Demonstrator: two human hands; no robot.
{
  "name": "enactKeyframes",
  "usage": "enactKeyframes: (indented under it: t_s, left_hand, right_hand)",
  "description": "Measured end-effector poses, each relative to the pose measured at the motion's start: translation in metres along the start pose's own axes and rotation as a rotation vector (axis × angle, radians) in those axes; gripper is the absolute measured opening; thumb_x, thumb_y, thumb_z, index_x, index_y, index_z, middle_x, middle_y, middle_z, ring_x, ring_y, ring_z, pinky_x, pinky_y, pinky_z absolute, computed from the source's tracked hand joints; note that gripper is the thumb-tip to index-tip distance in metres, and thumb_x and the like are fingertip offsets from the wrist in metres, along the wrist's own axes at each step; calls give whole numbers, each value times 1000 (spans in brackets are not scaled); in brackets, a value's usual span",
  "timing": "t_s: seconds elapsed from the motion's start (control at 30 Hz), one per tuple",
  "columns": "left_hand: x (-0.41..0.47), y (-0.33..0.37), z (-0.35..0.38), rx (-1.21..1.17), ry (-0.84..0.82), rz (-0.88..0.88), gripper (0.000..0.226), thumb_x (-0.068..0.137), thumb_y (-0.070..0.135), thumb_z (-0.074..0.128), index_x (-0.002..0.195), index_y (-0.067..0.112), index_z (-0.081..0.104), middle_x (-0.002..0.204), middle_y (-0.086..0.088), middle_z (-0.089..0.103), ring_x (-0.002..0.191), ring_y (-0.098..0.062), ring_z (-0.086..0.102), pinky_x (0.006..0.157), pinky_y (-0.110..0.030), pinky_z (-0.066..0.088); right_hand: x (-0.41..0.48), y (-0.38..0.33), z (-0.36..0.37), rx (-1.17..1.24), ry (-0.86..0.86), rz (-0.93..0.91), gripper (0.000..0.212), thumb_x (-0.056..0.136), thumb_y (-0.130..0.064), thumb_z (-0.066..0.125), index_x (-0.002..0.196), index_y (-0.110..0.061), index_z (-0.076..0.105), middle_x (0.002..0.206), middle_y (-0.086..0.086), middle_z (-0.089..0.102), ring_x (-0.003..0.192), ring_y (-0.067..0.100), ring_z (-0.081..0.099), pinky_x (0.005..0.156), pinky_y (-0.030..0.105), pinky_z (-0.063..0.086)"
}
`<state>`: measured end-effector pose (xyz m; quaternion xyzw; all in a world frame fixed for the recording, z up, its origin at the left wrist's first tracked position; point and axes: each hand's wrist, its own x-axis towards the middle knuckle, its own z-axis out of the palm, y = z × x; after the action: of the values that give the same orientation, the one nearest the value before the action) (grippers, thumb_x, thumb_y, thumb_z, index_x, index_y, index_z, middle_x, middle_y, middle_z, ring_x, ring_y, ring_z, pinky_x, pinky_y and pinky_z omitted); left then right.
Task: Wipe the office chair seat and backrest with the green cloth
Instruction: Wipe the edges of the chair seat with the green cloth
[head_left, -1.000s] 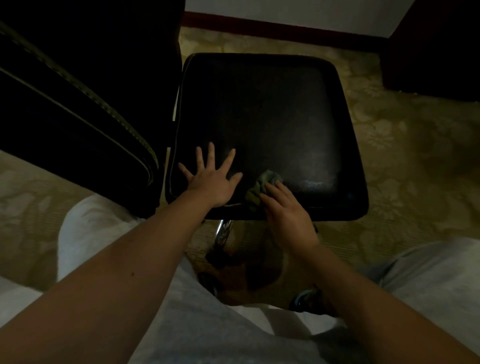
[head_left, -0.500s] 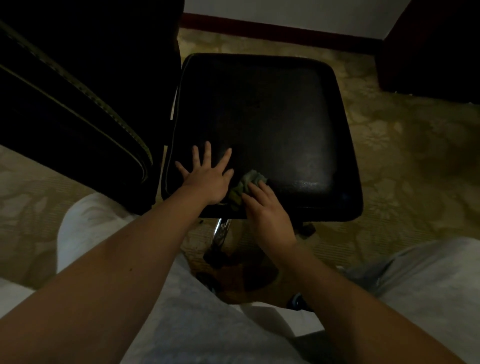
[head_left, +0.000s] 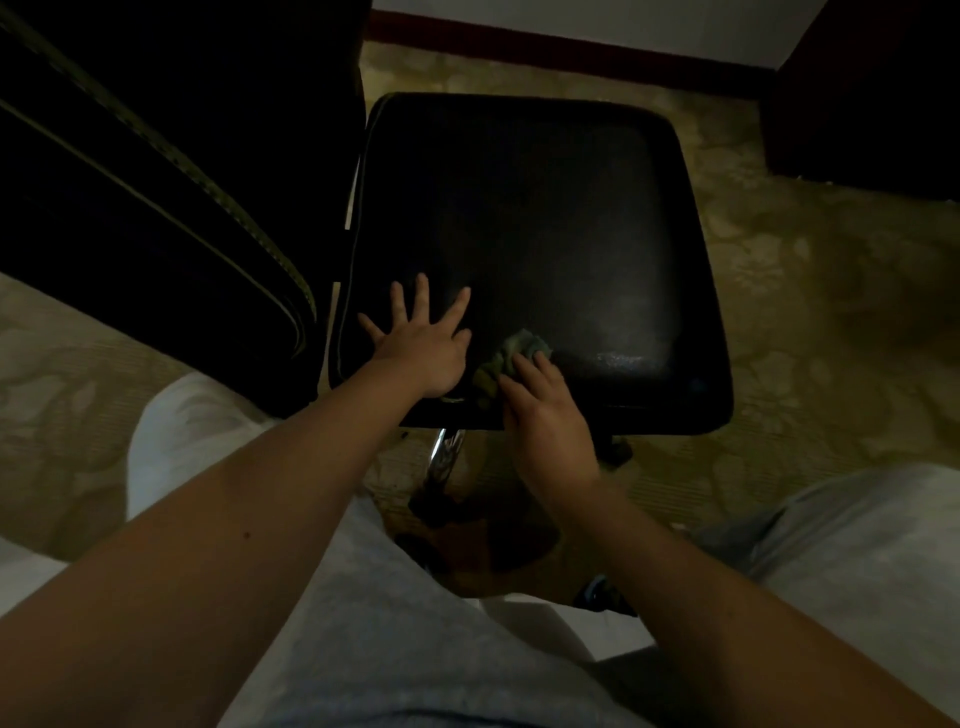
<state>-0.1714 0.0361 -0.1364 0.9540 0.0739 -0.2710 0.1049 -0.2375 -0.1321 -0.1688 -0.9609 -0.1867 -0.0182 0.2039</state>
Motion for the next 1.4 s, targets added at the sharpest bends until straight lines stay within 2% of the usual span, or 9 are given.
enactKeyframes:
  t_s: [0.13,0.23,0.37,0.47,0.7,0.87,1.1,1.27,1.4]
  left_hand:
    - [2,-2,-10,-102,2,-4,53,109,43,19,158,45,-2,168,-5,-19,154,-34,-19,118,-68,-7]
    - [-5,-6,-15,-206,134,43,50,110,39,24,159,35,23,170,-5,9,156,-28,-1,122,-59,-2]
    - [-37,-7,-8,-216,504,143,40,108,30,38,142,20,55,145,-3,55,138,-23,39,113,-43,27]
    - [-60,8,6,-199,466,223,37,107,34,39,132,20,63,130,-1,63,122,-21,49,102,-37,35]
    - [-64,65,32,10,314,243,66,101,53,46,151,10,41,149,-9,48,138,-26,39,117,-40,27]
    - [-66,66,41,29,326,252,57,102,37,52,151,10,38,153,-8,44,142,-23,38,119,-36,28]
    - [-80,31,46,124,315,263,53,100,28,52,149,11,42,151,-6,48,142,-23,38,124,-37,16]
    - [-65,53,48,210,232,292,62,107,17,35,160,4,5,169,-13,7,156,-27,8,128,-41,5]
    - [-66,61,55,265,237,287,63,106,14,32,159,3,0,169,-16,3,156,-29,5,128,-42,6]
  right_hand:
    - [8,7,-9,49,-18,17,30,91,-14,67,121,-7,68,136,17,59,132,39,49,110,45,36]
    - [23,-2,-13,59,-36,88,32,96,-23,61,124,-8,67,139,17,56,133,39,47,112,45,37]
    - [42,-2,-35,177,-157,91,37,105,-24,42,133,-9,60,149,15,46,143,30,33,118,36,21]
    - [49,26,-54,320,-52,188,37,105,-23,39,133,-13,60,148,10,47,141,22,35,116,29,22]
    - [55,79,-49,4,-262,177,46,106,-30,34,151,-30,35,163,5,21,151,30,8,120,51,9]
    - [50,81,-38,72,-240,210,46,106,-43,28,150,-36,35,165,-1,14,152,23,-1,120,45,-6]
    - [49,87,-32,44,-218,202,46,105,-46,24,150,-39,34,165,-4,11,152,20,-3,119,43,-11]
    - [47,85,-29,-13,-207,190,47,105,-44,25,152,-38,31,165,-2,10,152,23,-3,119,46,-9]
    - [44,84,-28,-52,-244,181,52,104,-52,19,154,-39,23,166,-2,4,152,22,-9,118,47,-14]
